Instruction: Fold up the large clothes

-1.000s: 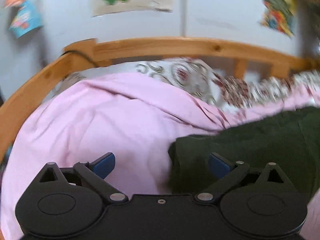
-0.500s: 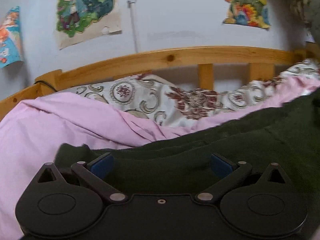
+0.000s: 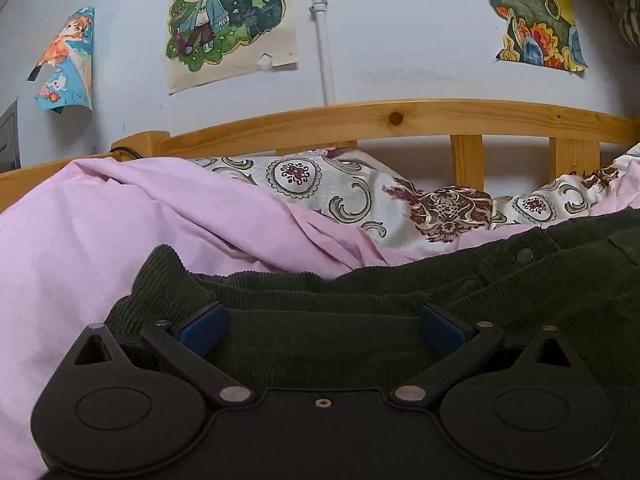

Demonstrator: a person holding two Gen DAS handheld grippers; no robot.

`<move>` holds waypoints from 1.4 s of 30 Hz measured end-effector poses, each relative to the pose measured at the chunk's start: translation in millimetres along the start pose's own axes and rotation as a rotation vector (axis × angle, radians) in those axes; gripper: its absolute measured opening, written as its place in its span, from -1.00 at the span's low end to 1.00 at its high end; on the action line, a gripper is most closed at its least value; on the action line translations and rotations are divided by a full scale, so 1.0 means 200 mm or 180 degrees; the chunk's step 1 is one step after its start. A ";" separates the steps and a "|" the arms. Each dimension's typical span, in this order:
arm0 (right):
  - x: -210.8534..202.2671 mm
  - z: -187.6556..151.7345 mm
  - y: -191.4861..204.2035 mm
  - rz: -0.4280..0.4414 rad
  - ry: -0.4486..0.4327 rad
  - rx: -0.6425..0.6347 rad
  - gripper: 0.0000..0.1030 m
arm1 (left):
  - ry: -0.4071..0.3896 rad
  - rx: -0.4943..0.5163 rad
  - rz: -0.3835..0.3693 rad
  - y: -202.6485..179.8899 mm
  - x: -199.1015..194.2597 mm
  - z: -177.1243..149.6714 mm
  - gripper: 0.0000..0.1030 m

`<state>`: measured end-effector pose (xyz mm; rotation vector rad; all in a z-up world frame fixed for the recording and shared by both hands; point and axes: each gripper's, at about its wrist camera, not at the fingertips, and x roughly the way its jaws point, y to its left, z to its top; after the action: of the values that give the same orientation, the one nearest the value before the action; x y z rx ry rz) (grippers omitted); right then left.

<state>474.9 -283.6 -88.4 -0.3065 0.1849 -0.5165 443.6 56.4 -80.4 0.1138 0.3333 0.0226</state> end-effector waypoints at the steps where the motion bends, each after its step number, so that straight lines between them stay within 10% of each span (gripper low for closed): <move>1: 0.00 0.01 -0.01 0.0047 0.0024 0.0038 0.99 | 0.0005 0.0010 0.0000 0.00 0.00 0.00 0.99; 7: -0.24 0.24 -0.03 -0.0198 -0.0131 -0.0235 1.00 | 0.0371 0.0111 -0.0028 0.00 -0.08 0.15 0.99; 16: -0.64 0.26 0.37 0.1180 -0.0175 -0.0229 1.00 | 0.0858 -0.0196 -0.0059 0.05 -0.13 0.19 0.99; 22: -0.59 0.09 0.60 0.1027 -0.0204 -0.0439 0.99 | 0.0869 -0.0227 -0.0080 0.08 -0.20 0.18 0.99; 30: -0.55 0.08 0.56 0.1171 -0.0125 -0.0217 0.99 | 0.0291 -0.0221 0.0272 0.18 -0.68 -0.02 0.99; 35: -0.57 0.08 0.58 0.1070 -0.0200 -0.0327 0.99 | 0.0632 -0.0229 0.0427 0.26 -0.79 -0.12 0.99; 42: -0.56 0.09 0.58 0.1065 -0.0201 -0.0342 1.00 | 0.0998 -0.1179 -0.0308 0.37 -0.83 -0.22 0.99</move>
<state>435.6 -126.1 -99.8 -0.3873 0.1984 -0.1658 272.3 127.8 -60.1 -0.2761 0.6413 0.0059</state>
